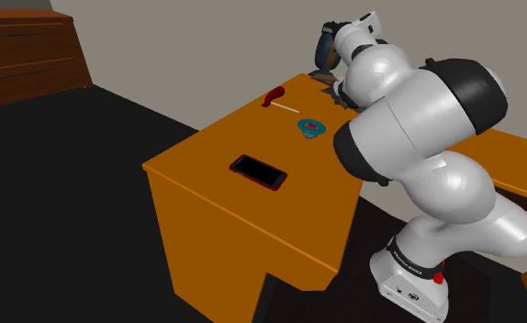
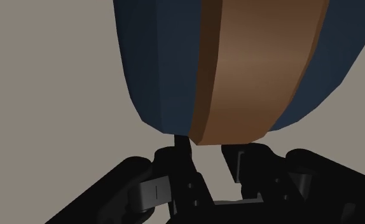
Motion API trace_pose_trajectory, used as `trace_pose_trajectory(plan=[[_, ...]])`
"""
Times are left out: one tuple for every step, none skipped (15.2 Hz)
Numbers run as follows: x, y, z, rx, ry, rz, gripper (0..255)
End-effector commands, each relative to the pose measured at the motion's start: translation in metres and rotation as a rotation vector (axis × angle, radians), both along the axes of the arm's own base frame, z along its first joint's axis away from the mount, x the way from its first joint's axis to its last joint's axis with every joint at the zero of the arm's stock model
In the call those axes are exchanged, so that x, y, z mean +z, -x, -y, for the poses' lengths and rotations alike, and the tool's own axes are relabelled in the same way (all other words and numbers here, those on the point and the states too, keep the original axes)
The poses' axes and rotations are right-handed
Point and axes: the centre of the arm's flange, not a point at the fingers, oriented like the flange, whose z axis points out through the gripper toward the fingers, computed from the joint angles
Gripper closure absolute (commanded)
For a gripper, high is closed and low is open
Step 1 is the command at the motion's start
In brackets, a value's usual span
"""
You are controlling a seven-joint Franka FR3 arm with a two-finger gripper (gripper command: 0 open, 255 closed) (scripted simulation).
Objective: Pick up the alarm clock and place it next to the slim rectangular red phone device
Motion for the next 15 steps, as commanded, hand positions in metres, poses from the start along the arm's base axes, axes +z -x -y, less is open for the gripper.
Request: trace_pose_trajectory(plan=[[0.010,0.000,0.000,-0.001,0.000,0.000,255],[0.016,0.000,0.000,-0.001,0.000,0.000,255],[0.021,0.000,0.000,-0.001,0.000,0.000,255],[0.026,0.000,0.000,-0.001,0.000,0.000,255],[0.031,0.000,0.000,-0.001,0.000,0.000,255],[0.037,0.000,0.000,-0.001,0.000,0.000,255],[0.042,0.000,0.000,-0.001,0.000,0.000,255],[0.047,0.000,0.000,-0.001,0.000,0.000,255],[0.053,0.000,0.000,-0.001,0.000,0.000,255],[0.058,0.000,0.000,-0.001,0.000,0.000,255],[0.063,0.000,0.000,-0.001,0.000,0.000,255],[0.068,0.000,0.000,-0.001,0.000,0.000,255],[0.074,0.000,0.000,-0.001,0.000,0.000,255],[0.079,0.000,0.000,-0.001,0.000,0.000,255],[0.084,0.000,0.000,-0.001,0.000,0.000,255]])
